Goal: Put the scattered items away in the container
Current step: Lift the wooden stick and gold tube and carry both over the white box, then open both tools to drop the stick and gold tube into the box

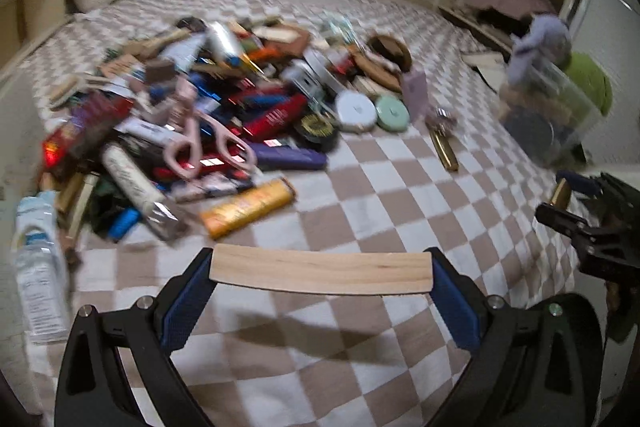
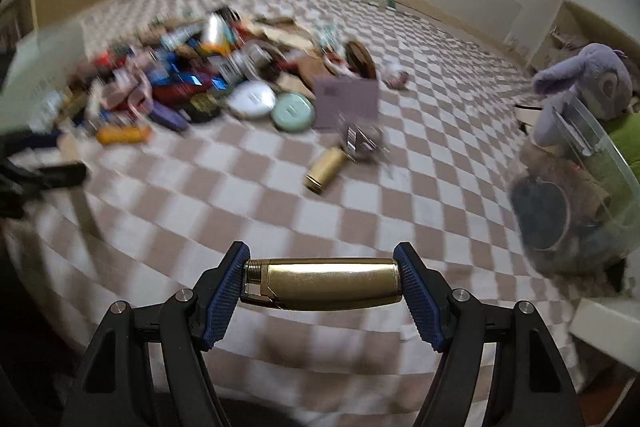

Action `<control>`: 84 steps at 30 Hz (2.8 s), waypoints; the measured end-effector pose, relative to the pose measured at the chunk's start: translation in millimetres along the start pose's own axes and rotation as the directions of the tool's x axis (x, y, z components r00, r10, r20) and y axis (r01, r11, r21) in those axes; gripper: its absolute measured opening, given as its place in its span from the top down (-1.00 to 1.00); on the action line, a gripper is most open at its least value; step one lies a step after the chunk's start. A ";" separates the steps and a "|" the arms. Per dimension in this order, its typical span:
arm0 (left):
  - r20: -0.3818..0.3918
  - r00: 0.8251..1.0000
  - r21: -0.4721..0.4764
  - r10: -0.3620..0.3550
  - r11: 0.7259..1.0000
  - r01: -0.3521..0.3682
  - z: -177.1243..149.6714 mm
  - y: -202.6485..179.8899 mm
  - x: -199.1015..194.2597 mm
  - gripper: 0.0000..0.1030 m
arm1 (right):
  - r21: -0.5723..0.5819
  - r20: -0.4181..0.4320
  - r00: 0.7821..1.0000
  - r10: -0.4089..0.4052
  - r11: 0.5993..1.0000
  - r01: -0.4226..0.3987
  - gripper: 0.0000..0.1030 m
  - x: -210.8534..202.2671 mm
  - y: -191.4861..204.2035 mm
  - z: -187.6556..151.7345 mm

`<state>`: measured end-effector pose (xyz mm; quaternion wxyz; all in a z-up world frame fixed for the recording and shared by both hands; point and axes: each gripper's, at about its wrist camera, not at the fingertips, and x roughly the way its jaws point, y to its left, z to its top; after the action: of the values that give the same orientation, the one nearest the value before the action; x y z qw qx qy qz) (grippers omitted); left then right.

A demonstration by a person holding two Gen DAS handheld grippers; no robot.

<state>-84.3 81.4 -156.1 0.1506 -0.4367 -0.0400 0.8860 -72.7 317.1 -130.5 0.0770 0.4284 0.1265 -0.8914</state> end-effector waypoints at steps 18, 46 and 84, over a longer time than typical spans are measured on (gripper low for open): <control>0.269 0.950 -0.068 0.156 0.987 -0.143 43.4 62.2 -143.7 -0.94 | 0.008 0.264 0.950 0.168 0.984 -0.176 -0.45 -73.4 93.5 93.8; 0.395 0.826 -0.260 0.403 0.911 -0.320 32.5 204.5 -296.2 -0.94 | -0.161 0.360 0.817 0.451 0.893 -0.421 -0.45 -129.2 258.8 199.1; 0.155 0.843 -0.446 0.516 0.798 -0.406 -20.7 354.3 -239.3 -0.94 | -0.359 -0.076 0.813 0.577 0.745 -0.562 -0.45 0.4 469.2 182.7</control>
<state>-13.0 -329.2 -58.3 -0.1701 -0.3299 -0.1299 0.9194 -93.6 -184.8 -95.8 0.4256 0.4067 0.1515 -0.7940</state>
